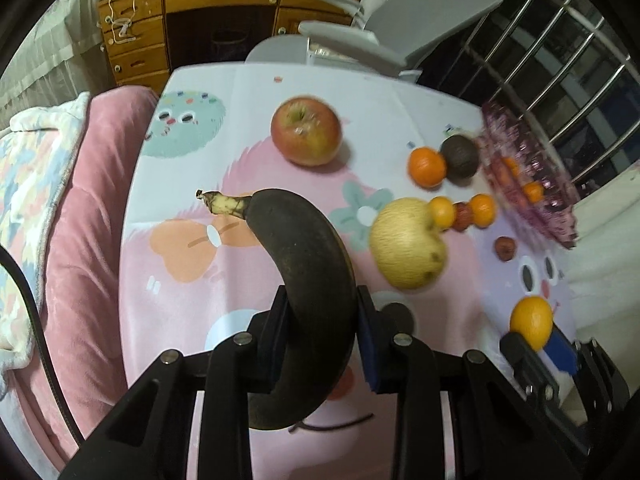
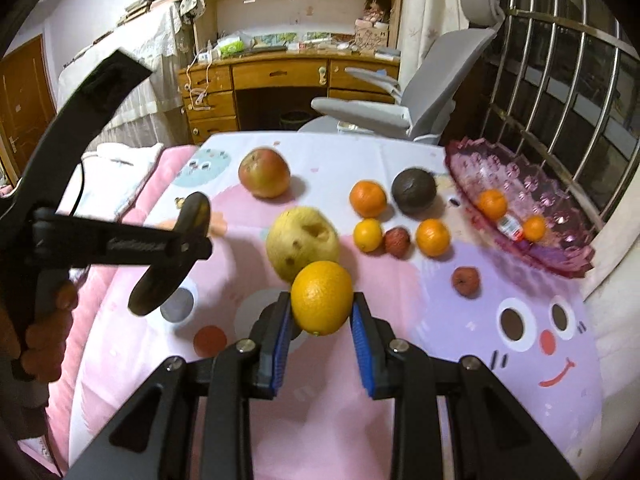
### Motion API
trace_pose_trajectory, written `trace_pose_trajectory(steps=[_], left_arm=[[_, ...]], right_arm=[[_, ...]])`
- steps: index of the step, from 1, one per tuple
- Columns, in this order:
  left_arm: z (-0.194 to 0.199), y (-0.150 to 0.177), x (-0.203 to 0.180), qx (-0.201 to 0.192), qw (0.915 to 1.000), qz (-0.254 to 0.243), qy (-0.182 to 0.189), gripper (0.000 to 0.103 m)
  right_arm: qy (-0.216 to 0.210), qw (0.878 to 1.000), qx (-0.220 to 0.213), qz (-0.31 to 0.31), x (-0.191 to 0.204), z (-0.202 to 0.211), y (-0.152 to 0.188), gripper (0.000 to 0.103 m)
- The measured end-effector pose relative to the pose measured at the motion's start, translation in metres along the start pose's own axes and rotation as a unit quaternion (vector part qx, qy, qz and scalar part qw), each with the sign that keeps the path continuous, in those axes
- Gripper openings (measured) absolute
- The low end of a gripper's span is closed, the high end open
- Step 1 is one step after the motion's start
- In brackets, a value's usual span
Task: Organize fruits
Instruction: 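Carry the banana with the left tool and mandarin with the right tool into the bowl, release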
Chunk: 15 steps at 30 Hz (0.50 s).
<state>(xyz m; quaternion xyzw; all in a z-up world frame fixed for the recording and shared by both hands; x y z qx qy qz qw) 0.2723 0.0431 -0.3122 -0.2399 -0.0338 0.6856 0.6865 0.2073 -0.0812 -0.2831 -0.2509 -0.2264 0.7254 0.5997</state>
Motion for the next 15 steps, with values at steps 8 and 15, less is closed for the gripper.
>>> trace_pose_trajectory(steps=[8, 15], left_arm=[[0.051, -0.001, -0.020, -0.036, 0.9993, 0.003, -0.011, 0.029], [0.078, -0.005, -0.064, -0.064, 0.9979, -0.005, -0.007, 0.029]], right_arm=[[0.003, 1.000, -0.021, 0.004, -0.035, 0.030, -0.015, 0.029], [0.015, 0.999, -0.036, -0.003, -0.082, 0.055, -0.020, 0.029]])
Point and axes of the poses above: each gripper's, at about its wrist camera, not at the fingertips, and z roughly against the way its jaws point, x to its left, y to its underside, the point moved 9 cm from there along -z, roughly the way its jaws point, and after that the axes turned 5 degrees about z, right-handed, at the moved point
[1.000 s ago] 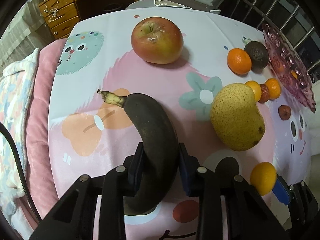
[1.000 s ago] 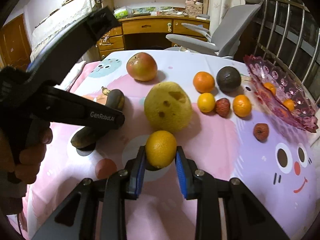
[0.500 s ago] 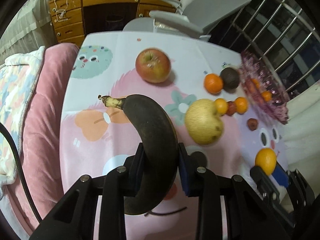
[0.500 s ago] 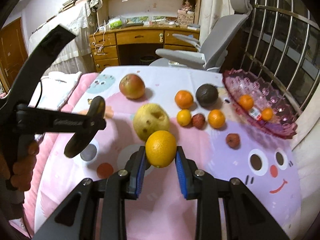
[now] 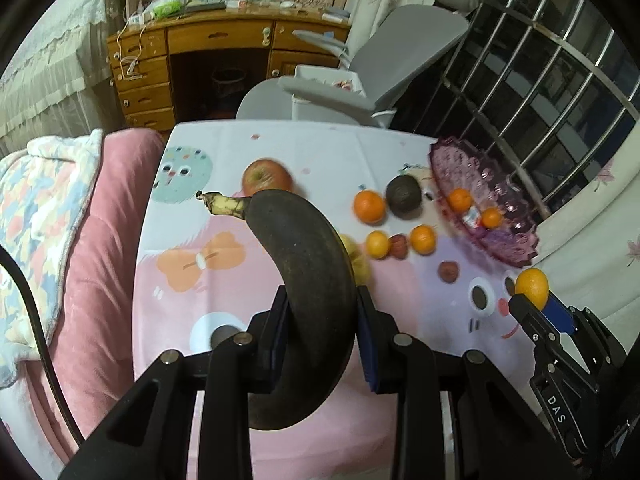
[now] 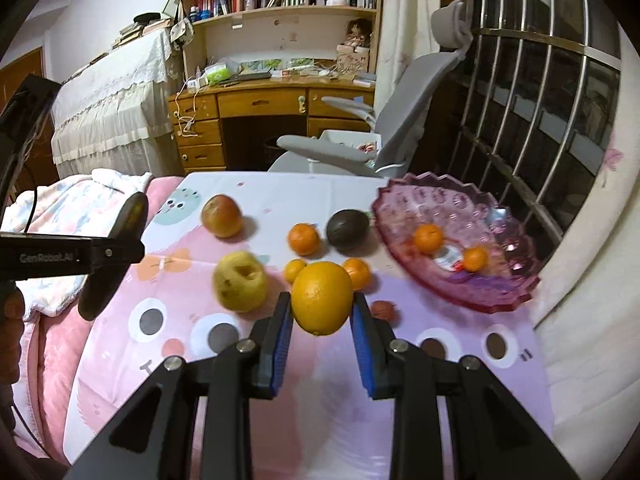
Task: Organize fruits
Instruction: 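Carry the banana with the left tool and mandarin with the right tool into the bowl, release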
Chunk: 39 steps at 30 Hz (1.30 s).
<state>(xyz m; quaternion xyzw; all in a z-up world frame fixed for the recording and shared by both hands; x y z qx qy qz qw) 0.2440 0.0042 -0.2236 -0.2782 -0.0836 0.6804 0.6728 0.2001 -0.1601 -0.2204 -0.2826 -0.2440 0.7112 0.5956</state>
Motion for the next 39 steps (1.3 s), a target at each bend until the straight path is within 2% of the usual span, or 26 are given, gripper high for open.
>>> trace_pose_trajectory(steps=[10, 19, 29, 39], left_arm=[[0.016, -0.028, -0.091, -0.062, 0.9980, 0.005, -0.005, 0.029], [0.002, -0.051, -0.184, -0.093, 0.9955, -0.018, 0.007, 0.029], [-0.042, -0.075, -0.255, -0.090, 0.9949, -0.045, 0.012, 0.029], [-0.113, -0.084, -0.311, -0.047, 0.9966, -0.067, 0.010, 0.029]], right_arm=[[-0.020, 0.999, -0.010, 0.027, -0.078, 0.008, -0.009, 0.029], [-0.022, 0.999, -0.015, 0.039, -0.152, -0.006, -0.010, 0.029], [-0.031, 0.999, -0.002, 0.039, -0.213, -0.038, -0.006, 0.029], [-0.056, 0.996, 0.027, 0.061, -0.240, -0.078, 0.006, 0.029]])
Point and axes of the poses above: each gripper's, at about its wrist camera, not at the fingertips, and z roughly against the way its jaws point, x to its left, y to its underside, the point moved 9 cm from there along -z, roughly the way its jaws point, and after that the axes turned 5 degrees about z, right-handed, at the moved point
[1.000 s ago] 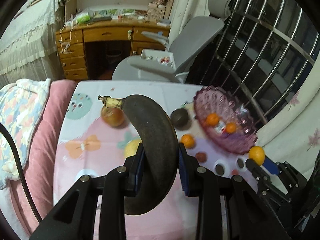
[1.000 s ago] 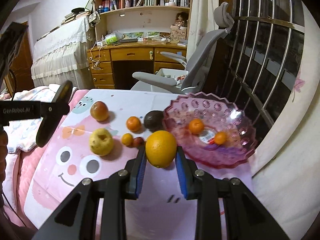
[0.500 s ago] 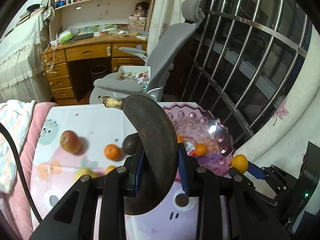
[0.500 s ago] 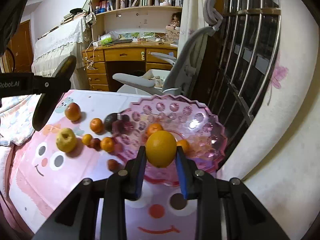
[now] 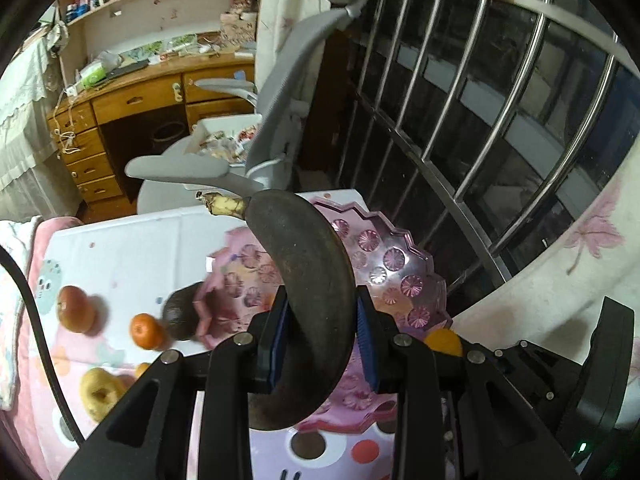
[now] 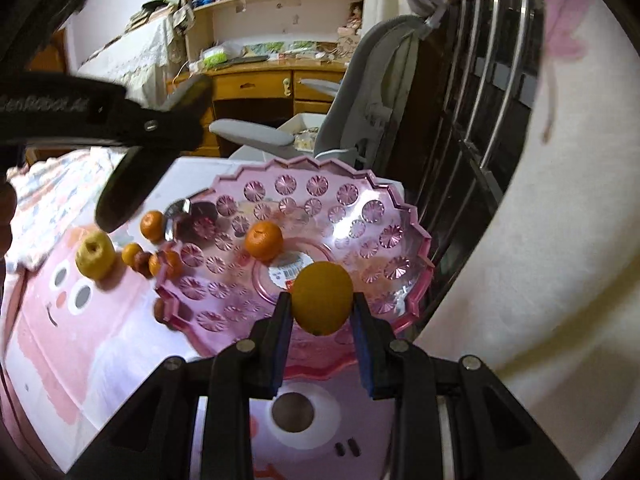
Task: Organize fruits
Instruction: 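Carry the banana with the left tool and mandarin with the right tool into the bowl, release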
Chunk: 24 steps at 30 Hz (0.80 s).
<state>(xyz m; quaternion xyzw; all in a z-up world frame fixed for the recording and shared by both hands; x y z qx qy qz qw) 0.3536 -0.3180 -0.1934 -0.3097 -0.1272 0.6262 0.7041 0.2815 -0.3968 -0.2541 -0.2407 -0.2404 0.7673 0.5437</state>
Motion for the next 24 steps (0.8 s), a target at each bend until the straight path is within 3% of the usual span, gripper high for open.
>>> trace_pose_trajectory(steps=[9, 19, 20, 23, 24], left_arm=[[-0.062, 0.013, -0.016, 0.055, 0.9983, -0.014, -0.016, 0.029], [-0.100, 0.034, -0.003, 0.116, 0.9929, 0.015, -0.021, 0.032], [-0.100, 0.034, -0.002, 0.115, 0.9929, 0.021, -0.022, 0.034], [-0.085, 0.027, -0.003, 0.098, 0.9936, 0.055, 0.010, 0.064], [-0.080, 0.026, -0.003, 0.095, 0.9936, 0.059, 0.012, 0.065]], right_arm=[[-0.033, 0.999, 0.024, 0.014, -0.008, -0.032, 0.011, 0.029], [-0.043, 0.998, 0.035, 0.010, -0.014, -0.045, 0.019, 0.029], [-0.042, 0.998, 0.037, 0.007, -0.014, -0.046, 0.019, 0.030], [-0.045, 0.998, 0.042, -0.002, -0.015, -0.047, 0.021, 0.032], [-0.044, 0.998, 0.038, -0.005, -0.015, -0.045, 0.019, 0.037]])
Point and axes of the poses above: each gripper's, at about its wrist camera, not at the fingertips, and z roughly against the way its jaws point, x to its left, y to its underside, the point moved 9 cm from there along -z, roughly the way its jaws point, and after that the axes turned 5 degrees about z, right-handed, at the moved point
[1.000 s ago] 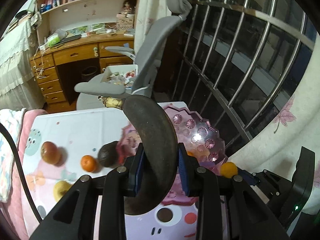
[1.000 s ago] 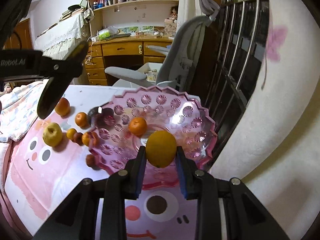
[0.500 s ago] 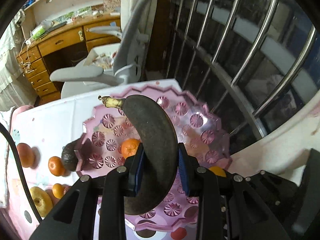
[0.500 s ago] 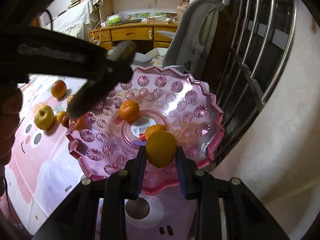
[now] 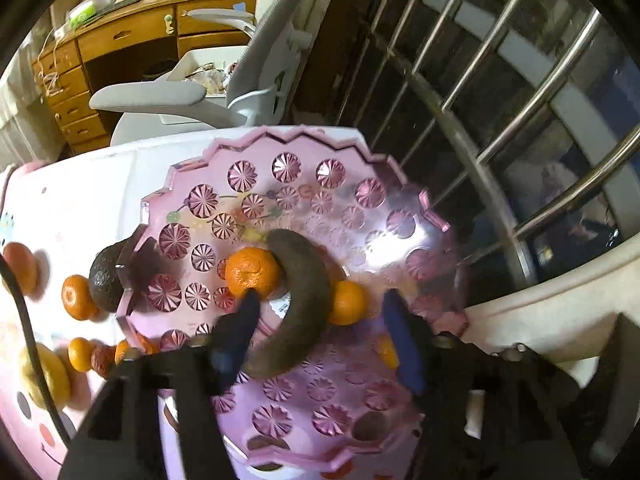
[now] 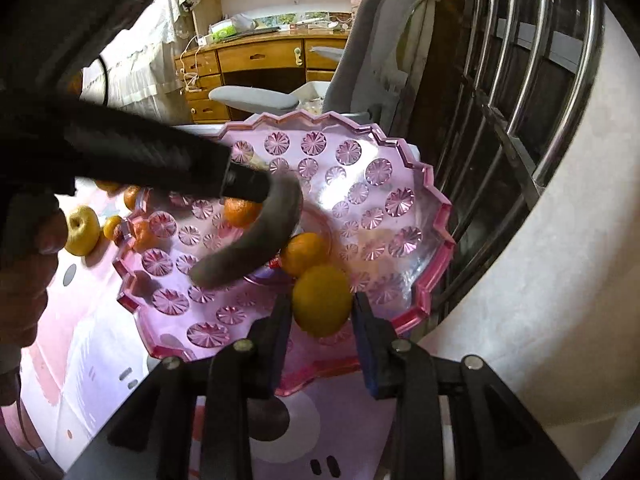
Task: Organize fruits
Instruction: 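Carry the banana with the left tool and mandarin with the right tool into the bowl, release, then withdraw both tools from the bowl back over the table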
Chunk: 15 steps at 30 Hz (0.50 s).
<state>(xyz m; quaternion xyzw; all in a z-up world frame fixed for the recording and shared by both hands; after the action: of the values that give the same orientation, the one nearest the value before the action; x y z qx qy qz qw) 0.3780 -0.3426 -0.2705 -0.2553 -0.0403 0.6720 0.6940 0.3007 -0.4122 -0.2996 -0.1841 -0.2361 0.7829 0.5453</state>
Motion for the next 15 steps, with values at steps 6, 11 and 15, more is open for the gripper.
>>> trace_pose_trajectory(steps=[6, 11, 15], left_arm=[[0.025, 0.012, 0.011, 0.003, 0.9994, 0.032, 0.013, 0.077], [0.042, 0.029, 0.035, 0.012, 0.9985, 0.053, 0.001, 0.078], [0.057, 0.049, 0.058, 0.020, 0.9971, 0.073, -0.007, 0.079]], right_arm=[[0.010, 1.000, -0.004, -0.015, -0.003, 0.004, -0.002, 0.050], [0.003, 0.999, 0.009, -0.042, -0.002, 0.010, 0.002, 0.051], [-0.014, 0.997, 0.023, -0.073, 0.001, 0.020, 0.012, 0.051]])
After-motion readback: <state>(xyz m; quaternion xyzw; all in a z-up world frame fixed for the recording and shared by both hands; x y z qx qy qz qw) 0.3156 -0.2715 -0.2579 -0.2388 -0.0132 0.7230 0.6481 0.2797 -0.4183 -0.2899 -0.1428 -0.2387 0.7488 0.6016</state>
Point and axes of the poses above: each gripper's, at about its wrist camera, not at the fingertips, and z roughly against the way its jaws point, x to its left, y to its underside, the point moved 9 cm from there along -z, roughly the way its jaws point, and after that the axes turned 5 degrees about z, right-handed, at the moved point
